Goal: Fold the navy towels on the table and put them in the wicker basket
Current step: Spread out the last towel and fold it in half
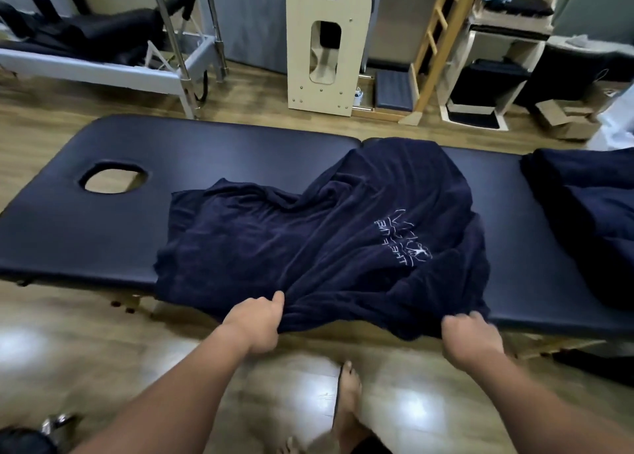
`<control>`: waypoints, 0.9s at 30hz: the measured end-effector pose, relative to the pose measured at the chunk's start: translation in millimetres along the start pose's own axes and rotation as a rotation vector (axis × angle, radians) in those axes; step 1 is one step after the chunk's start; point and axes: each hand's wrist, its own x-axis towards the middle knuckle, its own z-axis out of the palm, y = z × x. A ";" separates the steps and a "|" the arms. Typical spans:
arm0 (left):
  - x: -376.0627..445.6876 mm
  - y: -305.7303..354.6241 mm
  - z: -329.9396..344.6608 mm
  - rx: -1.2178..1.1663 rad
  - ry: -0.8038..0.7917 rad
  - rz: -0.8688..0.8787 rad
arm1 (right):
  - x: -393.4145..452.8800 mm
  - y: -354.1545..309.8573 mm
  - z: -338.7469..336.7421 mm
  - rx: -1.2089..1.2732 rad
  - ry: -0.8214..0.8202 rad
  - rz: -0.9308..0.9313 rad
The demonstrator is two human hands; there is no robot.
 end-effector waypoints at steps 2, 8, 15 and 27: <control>-9.2 2.1 9.5 0.006 -0.022 0.041 | -24.4 -0.4 19.4 0.046 -0.126 0.011; -21.8 -4.3 27.4 -0.057 0.023 0.134 | -44.6 -9.5 22.9 0.135 -0.390 -0.058; -4.0 -14.2 -2.9 -0.045 0.208 0.106 | -11.7 -42.8 -20.6 0.364 0.004 -0.081; 83.6 -42.7 -79.4 -0.313 0.273 -0.117 | 92.1 -69.2 -112.0 0.513 0.307 -0.133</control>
